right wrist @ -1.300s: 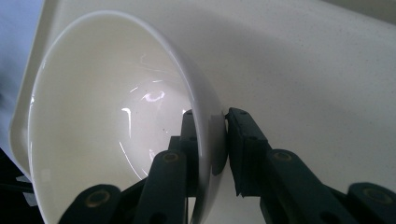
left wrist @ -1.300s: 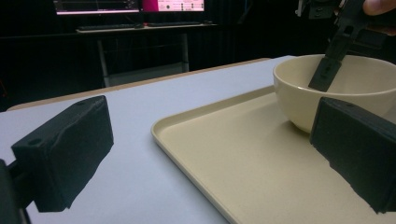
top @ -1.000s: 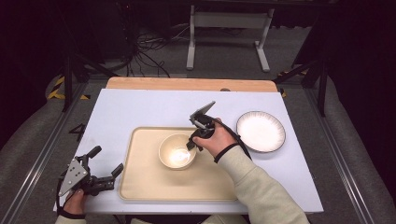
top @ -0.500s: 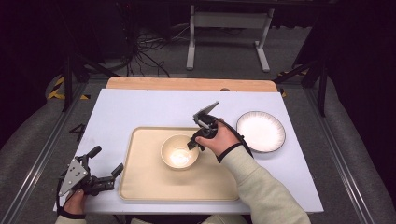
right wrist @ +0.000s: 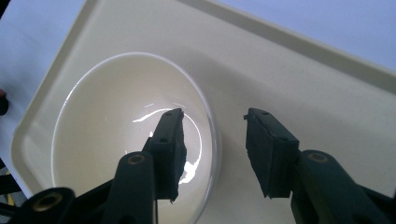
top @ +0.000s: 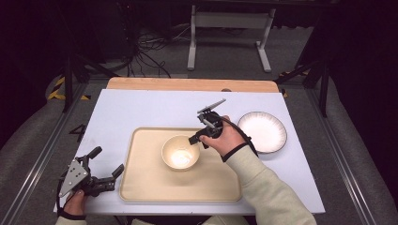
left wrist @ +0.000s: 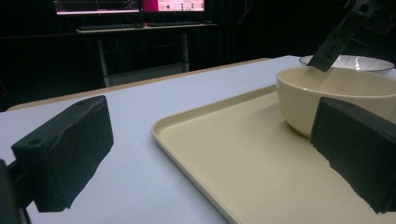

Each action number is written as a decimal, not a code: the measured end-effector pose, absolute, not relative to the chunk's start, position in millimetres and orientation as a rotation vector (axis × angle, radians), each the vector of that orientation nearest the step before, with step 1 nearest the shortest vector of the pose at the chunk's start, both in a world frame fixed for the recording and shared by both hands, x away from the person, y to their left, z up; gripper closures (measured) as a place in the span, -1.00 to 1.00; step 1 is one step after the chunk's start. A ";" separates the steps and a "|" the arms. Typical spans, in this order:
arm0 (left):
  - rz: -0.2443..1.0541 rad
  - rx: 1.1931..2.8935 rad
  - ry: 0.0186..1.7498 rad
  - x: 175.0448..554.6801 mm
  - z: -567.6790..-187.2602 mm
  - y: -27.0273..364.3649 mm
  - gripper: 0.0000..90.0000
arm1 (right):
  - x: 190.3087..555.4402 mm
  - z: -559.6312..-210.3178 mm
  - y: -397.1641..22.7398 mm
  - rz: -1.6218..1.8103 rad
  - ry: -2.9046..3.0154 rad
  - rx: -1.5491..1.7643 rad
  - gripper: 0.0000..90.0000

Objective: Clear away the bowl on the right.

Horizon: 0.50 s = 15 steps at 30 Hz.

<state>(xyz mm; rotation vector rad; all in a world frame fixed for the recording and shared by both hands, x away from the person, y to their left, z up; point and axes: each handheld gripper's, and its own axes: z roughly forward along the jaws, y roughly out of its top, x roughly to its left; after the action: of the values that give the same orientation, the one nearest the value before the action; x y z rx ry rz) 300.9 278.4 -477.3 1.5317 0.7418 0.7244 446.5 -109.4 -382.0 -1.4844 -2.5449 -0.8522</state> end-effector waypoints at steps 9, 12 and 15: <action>0.724 1.532 0.742 301.0 -477.3 278.3 -1.00 | 433.2 -371.3 -115.9 -1.016 -2.645 -1.385 0.25; 0.721 1.531 0.744 301.3 -477.3 278.2 -1.00 | 427.4 -369.0 -120.9 -1.106 -2.680 -1.334 0.24; 0.720 1.533 0.745 301.4 -477.3 277.9 -1.00 | 422.6 -366.5 -124.9 -1.181 -2.703 -1.297 0.23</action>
<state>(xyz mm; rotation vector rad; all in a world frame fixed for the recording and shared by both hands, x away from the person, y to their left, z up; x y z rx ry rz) 301.4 277.9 -477.3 1.5325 0.7454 0.7197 422.6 -124.9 -366.5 -1.2975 -2.7027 -1.1805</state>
